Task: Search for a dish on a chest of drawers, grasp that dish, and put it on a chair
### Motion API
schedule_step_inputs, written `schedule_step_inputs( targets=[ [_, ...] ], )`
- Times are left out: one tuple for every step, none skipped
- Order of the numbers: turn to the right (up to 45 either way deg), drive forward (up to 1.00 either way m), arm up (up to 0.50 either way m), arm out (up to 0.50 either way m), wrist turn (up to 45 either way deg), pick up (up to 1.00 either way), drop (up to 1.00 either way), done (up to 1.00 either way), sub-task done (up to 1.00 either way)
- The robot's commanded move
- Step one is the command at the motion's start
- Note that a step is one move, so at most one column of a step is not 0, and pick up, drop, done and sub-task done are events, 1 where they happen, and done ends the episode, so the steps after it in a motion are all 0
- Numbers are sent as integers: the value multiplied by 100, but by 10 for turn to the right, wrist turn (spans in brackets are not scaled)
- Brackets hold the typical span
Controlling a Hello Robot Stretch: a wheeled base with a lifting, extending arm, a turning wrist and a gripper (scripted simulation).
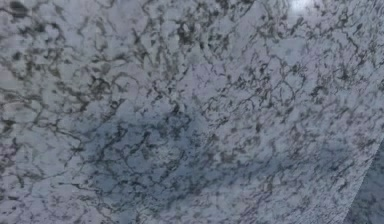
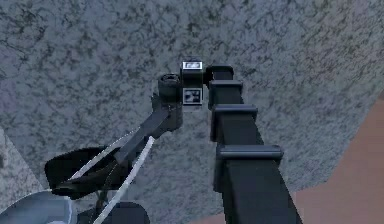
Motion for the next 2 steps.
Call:
schedule_step_inputs(
  targets=[
    [0, 0, 0, 0, 390, 0, 0, 0, 0],
    [0, 0, -22, 0, 0, 0, 0, 0, 0]
  ],
)
